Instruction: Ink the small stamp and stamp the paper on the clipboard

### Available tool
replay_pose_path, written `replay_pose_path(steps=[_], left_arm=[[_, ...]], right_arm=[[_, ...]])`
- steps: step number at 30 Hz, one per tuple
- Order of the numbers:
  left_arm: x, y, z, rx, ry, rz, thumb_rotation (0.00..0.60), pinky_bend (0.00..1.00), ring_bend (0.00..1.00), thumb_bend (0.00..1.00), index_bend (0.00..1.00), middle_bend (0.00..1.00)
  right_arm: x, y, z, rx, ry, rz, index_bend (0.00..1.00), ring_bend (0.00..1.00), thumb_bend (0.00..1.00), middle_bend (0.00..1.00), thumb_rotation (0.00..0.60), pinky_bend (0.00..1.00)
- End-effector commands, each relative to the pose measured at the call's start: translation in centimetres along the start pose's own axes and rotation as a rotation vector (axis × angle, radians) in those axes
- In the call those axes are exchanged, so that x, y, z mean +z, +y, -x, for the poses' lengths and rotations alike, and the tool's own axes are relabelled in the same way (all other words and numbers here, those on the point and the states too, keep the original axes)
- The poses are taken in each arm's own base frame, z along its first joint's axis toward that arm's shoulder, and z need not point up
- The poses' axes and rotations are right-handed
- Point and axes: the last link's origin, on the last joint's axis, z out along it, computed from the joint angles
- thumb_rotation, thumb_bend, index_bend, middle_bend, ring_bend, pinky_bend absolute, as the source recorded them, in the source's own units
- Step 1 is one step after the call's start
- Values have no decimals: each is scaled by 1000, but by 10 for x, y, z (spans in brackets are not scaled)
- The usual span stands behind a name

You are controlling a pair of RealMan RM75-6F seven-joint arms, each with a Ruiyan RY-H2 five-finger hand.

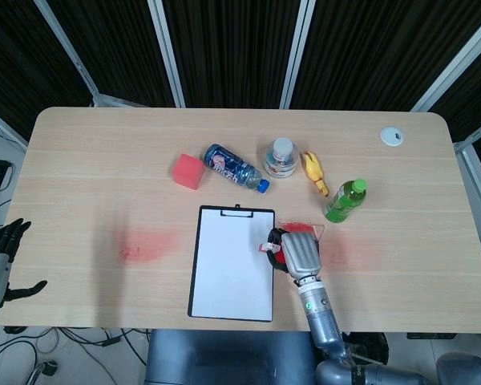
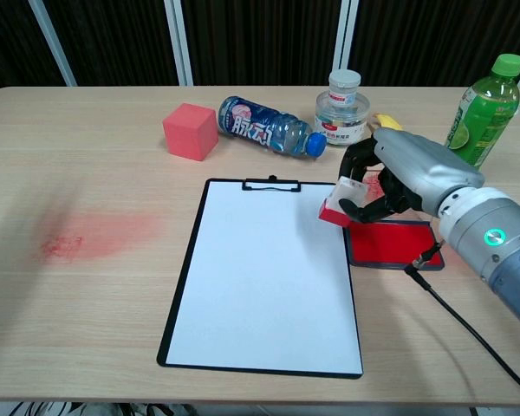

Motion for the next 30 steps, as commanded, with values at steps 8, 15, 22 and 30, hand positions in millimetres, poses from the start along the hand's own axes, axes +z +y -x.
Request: replay_pose_path(steps=[8, 15, 22, 30], left_arm=[[1, 1, 0, 4, -2, 1, 600, 0, 0, 13, 0, 0], [2, 0, 1, -2, -9, -5, 600, 0, 0, 13, 0, 0], [2, 1, 2, -6, -15, -5, 600, 0, 0, 13, 0, 0], [2, 1, 1, -11, -19, -5, 600, 0, 0, 13, 0, 0]], right_arm=[[12, -20, 11, -16, -13, -2, 934, 877, 635, 807, 600, 903], [19, -27, 21, -18, -30, 8, 934, 877, 635, 806, 600, 903], [22, -30, 31, -25, -49, 11, 934, 877, 635, 807, 600, 903], [22, -29, 36, -37, -60, 16, 934, 877, 635, 806, 600, 903]])
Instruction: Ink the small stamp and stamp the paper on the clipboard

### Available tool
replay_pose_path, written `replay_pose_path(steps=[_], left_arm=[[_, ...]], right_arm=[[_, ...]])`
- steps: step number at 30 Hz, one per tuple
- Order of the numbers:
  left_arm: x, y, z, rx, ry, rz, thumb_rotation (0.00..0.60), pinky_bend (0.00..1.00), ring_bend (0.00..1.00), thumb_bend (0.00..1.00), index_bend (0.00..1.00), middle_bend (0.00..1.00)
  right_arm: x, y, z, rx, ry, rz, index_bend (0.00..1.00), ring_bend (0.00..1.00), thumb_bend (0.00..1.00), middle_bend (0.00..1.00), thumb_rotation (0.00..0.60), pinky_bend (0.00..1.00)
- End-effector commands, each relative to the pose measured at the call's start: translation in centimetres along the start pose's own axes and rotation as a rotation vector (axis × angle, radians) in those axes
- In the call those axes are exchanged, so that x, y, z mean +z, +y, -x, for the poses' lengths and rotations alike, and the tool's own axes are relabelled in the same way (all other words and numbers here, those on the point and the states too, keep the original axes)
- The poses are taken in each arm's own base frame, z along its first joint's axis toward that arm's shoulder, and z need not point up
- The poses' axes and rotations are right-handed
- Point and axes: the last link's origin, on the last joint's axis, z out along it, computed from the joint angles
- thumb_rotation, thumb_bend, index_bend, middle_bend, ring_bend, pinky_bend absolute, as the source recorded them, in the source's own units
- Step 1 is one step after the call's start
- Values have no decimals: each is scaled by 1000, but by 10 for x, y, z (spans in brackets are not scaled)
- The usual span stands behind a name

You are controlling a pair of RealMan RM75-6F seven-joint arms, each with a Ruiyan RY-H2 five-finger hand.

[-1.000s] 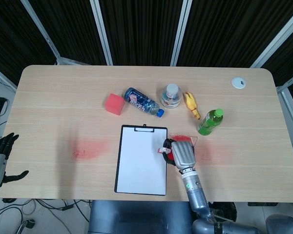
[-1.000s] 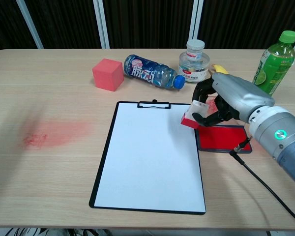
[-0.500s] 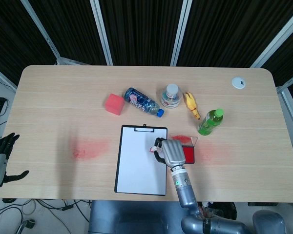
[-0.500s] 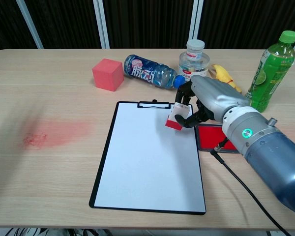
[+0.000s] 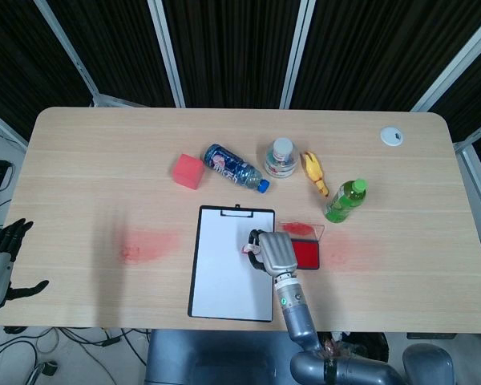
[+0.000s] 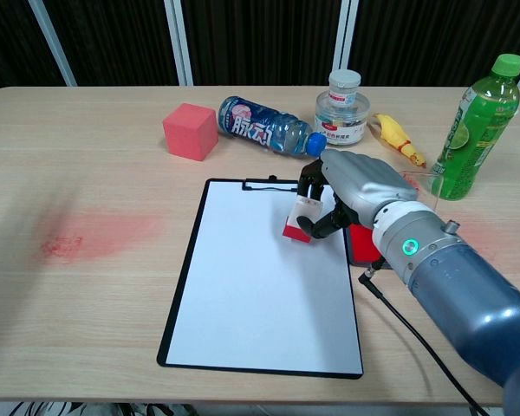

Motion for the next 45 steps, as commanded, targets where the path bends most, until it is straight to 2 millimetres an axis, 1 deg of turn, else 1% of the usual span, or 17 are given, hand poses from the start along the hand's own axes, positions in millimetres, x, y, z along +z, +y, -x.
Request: replay_pose_path(steps=[1, 34, 45], left_arm=[[0, 0, 0, -1, 0, 0, 600, 0, 0, 12, 0, 0], [1, 0, -1, -8, -2, 0, 600, 0, 0, 13, 0, 0], [1, 0, -1, -11, -4, -2, 600, 0, 0, 13, 0, 0]], right_arm=[[-1, 0, 1, 0, -2, 1, 934, 877, 635, 806, 600, 903], [-6, 10, 15, -14, -21, 29, 934, 877, 635, 806, 600, 903], [-7, 11, 21, -28, -39, 27, 934, 876, 635, 806, 600, 903]])
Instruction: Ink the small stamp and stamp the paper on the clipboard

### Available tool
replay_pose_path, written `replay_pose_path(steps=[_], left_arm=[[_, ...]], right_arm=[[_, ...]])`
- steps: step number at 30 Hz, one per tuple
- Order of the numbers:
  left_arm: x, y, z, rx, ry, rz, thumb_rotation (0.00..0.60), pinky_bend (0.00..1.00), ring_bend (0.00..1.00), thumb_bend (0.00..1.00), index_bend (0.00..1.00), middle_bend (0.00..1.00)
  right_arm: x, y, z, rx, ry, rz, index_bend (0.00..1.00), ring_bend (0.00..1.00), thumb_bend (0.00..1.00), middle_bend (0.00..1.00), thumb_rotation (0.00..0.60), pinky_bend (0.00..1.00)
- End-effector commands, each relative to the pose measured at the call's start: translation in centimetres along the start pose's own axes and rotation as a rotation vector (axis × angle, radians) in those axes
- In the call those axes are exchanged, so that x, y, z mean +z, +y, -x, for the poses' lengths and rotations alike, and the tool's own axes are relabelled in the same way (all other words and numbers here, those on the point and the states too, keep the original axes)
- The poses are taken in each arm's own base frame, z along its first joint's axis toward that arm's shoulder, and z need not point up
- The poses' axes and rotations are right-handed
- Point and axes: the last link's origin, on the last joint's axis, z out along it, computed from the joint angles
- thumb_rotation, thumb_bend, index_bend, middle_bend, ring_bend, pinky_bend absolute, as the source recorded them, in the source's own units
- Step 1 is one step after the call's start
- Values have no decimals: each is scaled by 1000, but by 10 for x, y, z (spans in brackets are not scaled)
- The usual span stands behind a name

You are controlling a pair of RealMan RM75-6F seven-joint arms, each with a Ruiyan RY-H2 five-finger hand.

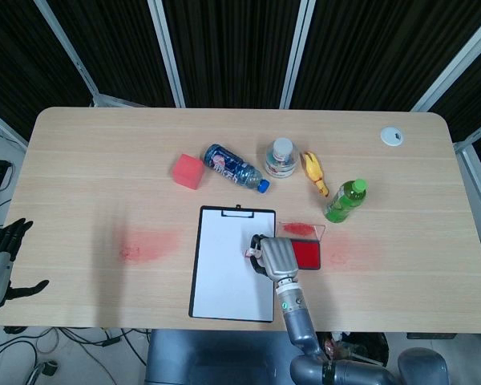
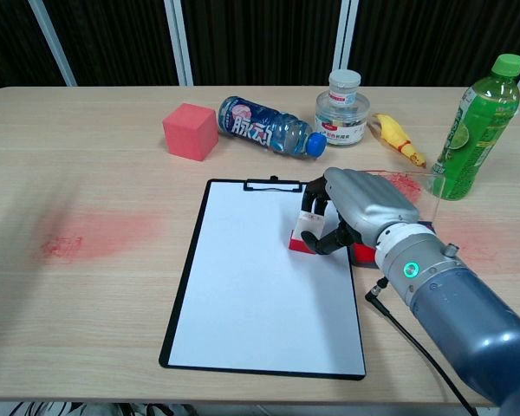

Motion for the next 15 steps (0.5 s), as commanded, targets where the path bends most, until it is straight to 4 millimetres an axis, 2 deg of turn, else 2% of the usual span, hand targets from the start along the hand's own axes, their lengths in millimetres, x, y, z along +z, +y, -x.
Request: replay_pose_path(steps=[1, 15], left_arm=[[0, 0, 0, -1, -1, 0, 600, 0, 0, 13, 0, 0], [0, -1, -1, -8, -7, -3, 600, 0, 0, 13, 0, 0]], right_arm=[[0, 0, 2, -3, -4, -2, 934, 876, 634, 806, 600, 903], [0, -2, 7, -19, -19, -3, 934, 876, 634, 806, 600, 903]])
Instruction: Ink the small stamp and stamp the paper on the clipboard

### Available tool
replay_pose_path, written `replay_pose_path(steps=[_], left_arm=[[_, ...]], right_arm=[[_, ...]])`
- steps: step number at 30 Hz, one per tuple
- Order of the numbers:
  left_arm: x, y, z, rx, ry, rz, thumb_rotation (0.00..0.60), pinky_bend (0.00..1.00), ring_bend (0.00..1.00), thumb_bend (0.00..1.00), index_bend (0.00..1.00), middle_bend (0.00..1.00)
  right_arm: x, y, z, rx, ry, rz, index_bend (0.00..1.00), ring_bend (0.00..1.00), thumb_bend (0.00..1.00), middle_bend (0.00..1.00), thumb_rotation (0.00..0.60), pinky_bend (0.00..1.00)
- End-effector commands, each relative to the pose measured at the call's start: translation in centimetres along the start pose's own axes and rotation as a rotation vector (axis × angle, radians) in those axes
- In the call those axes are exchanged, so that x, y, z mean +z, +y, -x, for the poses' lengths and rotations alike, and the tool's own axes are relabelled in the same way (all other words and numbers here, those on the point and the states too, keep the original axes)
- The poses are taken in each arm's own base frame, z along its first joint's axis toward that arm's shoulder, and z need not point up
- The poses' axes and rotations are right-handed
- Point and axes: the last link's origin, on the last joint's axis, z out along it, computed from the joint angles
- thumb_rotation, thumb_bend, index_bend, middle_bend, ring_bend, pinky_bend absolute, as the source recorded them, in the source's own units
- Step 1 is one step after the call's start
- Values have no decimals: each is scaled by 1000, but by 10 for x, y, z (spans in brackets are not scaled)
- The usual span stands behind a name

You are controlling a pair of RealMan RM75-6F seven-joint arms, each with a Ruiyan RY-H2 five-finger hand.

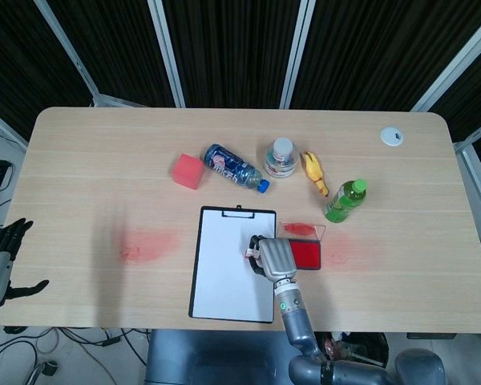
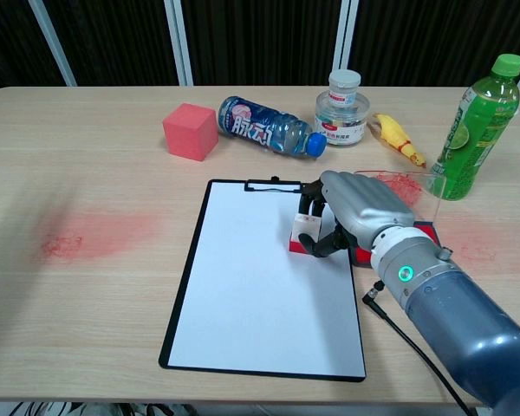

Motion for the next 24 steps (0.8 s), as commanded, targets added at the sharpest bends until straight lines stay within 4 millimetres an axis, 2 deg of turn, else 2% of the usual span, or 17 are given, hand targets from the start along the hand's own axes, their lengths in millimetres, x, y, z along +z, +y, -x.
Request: replay_pose_path(steps=[1, 24], left_arm=[[0, 0, 0, -1, 0, -1, 600, 0, 0, 12, 0, 0], [0, -1, -1, -6, -3, -3, 600, 0, 0, 13, 0, 0]], right_arm=[[0, -1, 0, -2, -1, -1, 934, 876, 634, 806, 600, 903], [-1, 2, 5, -15, -17, 14, 934, 877, 634, 807, 600, 903]])
